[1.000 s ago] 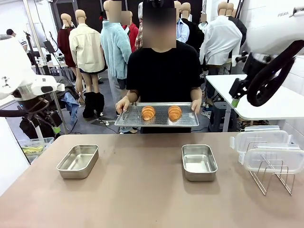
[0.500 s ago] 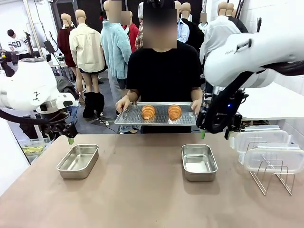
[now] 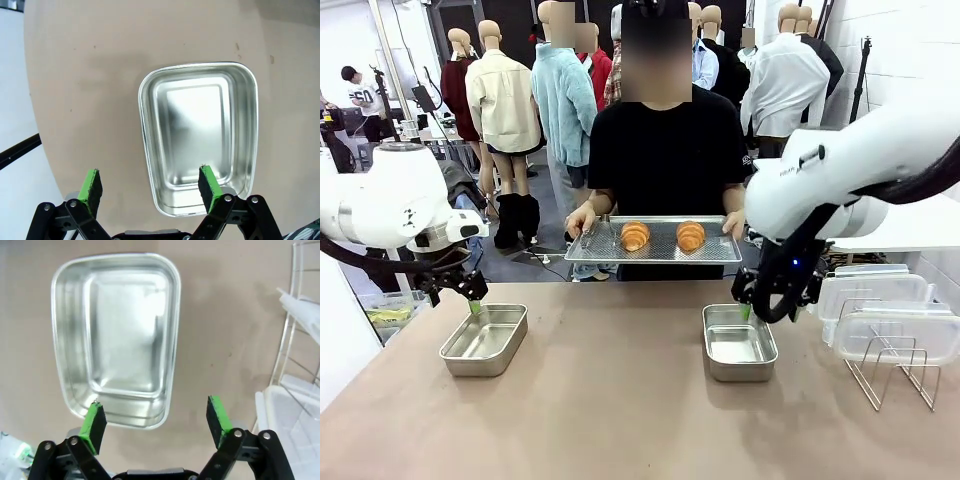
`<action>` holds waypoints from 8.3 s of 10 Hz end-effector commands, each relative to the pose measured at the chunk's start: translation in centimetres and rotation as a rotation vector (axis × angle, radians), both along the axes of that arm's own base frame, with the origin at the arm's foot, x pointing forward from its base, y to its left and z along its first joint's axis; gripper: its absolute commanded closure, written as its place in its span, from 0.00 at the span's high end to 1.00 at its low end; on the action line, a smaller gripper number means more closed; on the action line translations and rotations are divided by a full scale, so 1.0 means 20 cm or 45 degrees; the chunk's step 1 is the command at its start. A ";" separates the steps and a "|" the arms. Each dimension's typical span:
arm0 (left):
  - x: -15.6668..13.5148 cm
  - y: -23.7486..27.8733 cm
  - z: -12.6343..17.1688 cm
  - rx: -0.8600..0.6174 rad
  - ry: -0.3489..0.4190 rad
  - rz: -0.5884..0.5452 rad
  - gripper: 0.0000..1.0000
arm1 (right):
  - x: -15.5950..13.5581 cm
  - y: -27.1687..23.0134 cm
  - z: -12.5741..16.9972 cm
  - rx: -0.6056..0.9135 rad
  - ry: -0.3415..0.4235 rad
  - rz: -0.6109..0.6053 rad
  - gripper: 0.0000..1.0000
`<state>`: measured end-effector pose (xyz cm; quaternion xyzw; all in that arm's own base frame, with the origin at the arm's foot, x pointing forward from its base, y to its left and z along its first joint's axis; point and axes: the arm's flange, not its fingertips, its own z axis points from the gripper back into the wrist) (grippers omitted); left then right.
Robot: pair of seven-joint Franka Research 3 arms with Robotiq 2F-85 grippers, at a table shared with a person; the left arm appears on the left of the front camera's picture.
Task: Place the bread in airtight containers.
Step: Lift both Airtight Container, then once an object is inside an Airtight Container , place the container in the center of the table.
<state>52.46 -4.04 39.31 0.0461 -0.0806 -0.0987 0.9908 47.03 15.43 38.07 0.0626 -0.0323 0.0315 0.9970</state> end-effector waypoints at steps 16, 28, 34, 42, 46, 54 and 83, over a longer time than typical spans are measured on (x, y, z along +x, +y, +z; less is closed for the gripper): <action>0.15 0.10 -0.29 -0.080 0.143 0.044 0.87 | 0.07 0.04 -0.29 -0.102 -0.047 0.009 1.00; 0.14 0.12 -0.30 -0.116 0.148 0.028 0.00 | 0.08 0.06 -0.31 -0.122 -0.043 -0.015 0.00; 0.14 0.10 -0.32 -0.090 0.149 0.049 0.00 | 0.07 0.03 -0.30 -0.092 -0.023 0.008 0.00; 0.14 0.10 -0.32 -0.090 0.149 0.049 0.00 | 0.07 0.03 -0.30 -0.092 -0.023 0.008 0.00; 0.06 0.04 -0.16 -0.077 0.130 0.081 0.00 | 0.06 0.05 -0.12 -0.040 -0.061 -0.012 0.00; -0.03 -0.12 0.36 -0.308 0.198 0.185 0.00 | 0.11 -0.07 0.26 0.050 -0.054 -0.174 0.00; -0.03 -0.15 0.37 -0.276 0.191 0.172 0.00 | 0.09 -0.10 0.23 0.024 -0.051 -0.153 0.00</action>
